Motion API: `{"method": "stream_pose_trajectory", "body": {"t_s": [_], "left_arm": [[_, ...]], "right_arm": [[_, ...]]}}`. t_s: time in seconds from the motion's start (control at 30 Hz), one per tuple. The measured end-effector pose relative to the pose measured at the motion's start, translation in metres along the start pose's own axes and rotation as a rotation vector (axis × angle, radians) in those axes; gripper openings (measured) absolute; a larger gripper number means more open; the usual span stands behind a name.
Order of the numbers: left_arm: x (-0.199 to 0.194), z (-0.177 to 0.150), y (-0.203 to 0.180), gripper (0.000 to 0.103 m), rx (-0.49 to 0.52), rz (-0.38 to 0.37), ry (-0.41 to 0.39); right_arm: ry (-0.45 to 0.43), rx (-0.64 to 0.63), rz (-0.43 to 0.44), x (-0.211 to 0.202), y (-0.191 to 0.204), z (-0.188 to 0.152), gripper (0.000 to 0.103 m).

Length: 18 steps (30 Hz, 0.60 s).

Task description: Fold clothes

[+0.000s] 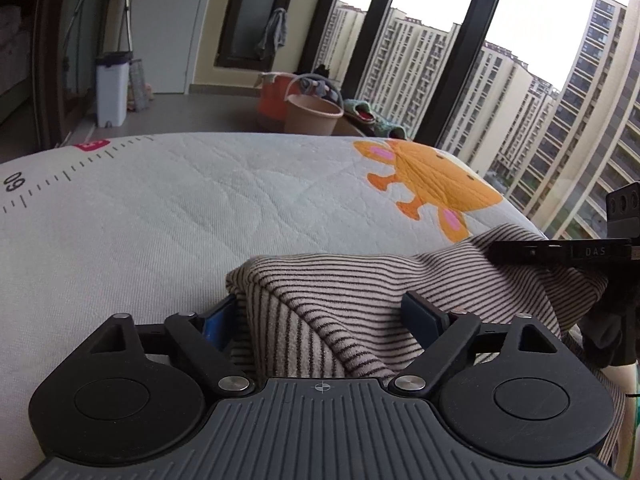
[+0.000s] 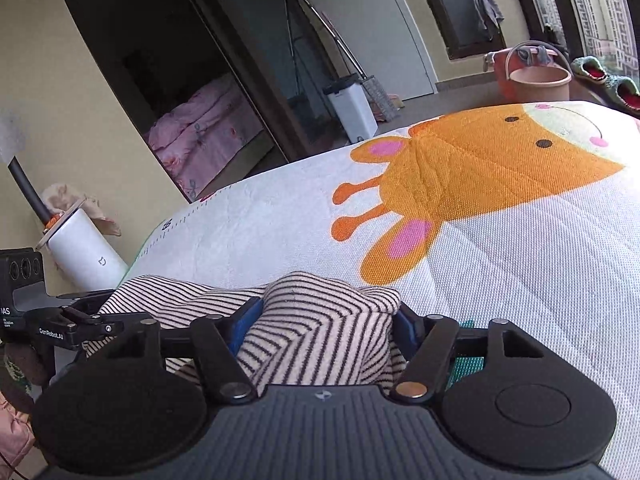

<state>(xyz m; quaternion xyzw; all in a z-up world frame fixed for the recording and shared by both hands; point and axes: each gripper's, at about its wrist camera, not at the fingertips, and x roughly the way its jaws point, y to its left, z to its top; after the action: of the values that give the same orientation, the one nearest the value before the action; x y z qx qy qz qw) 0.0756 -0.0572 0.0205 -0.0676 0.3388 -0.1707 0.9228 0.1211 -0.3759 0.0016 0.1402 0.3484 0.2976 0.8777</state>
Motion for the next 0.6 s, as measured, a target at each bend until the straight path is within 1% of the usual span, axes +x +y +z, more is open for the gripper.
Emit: {"method": "stream_pose_trajectory", "body": {"t_s": [0.03, 0.13, 0.17, 0.27, 0.3, 0.33, 0.37, 0.4, 0.43, 0.47, 0.53, 0.6], "left_arm": [[0.003, 0.008, 0.002, 0.073, 0.001, 0.008, -0.013], [0.016, 0.035, 0.011, 0.072, -0.024, 0.024, -0.058], [0.022, 0.043, 0.013, 0.072, -0.029, 0.04, -0.071], [0.042, 0.058, 0.02, 0.08, -0.056, 0.136, -0.103], [0.041, 0.057, 0.02, 0.086, -0.083, 0.154, -0.117], [0.035, 0.053, 0.02, 0.094, -0.115, 0.154, -0.133], [0.029, 0.05, 0.02, 0.095, -0.147, 0.153, -0.149], [0.02, 0.044, 0.017, 0.095, -0.166, 0.137, -0.169], [0.008, 0.038, 0.011, 0.096, -0.172, 0.106, -0.191], [-0.003, 0.031, 0.004, 0.097, -0.17, 0.065, -0.215], [-0.024, 0.017, -0.01, 0.102, -0.152, -0.039, -0.264], [-0.036, 0.006, -0.025, 0.103, -0.123, -0.151, -0.299]], "right_arm": [[-0.01, -0.007, -0.007, 0.001, 0.0, 0.005, 0.064], [-0.062, -0.045, -0.032, 0.005, 0.001, 0.027, 0.062], [-0.089, -0.061, -0.041, 0.008, 0.002, 0.038, 0.062], [-0.146, -0.09, -0.083, 0.023, -0.001, 0.071, 0.063], [-0.148, -0.085, -0.107, 0.03, -0.004, 0.077, 0.065], [-0.149, -0.072, -0.137, 0.034, -0.007, 0.079, 0.07], [-0.159, -0.053, -0.158, 0.035, -0.011, 0.078, 0.075], [-0.176, -0.034, -0.164, 0.031, -0.013, 0.074, 0.079], [-0.196, -0.022, -0.162, 0.025, -0.016, 0.069, 0.091], [-0.219, -0.017, -0.149, 0.016, -0.017, 0.062, 0.1], [-0.265, -0.01, -0.121, -0.006, -0.014, 0.047, 0.103], [-0.308, -0.016, -0.047, -0.03, -0.007, 0.03, 0.103]]}}
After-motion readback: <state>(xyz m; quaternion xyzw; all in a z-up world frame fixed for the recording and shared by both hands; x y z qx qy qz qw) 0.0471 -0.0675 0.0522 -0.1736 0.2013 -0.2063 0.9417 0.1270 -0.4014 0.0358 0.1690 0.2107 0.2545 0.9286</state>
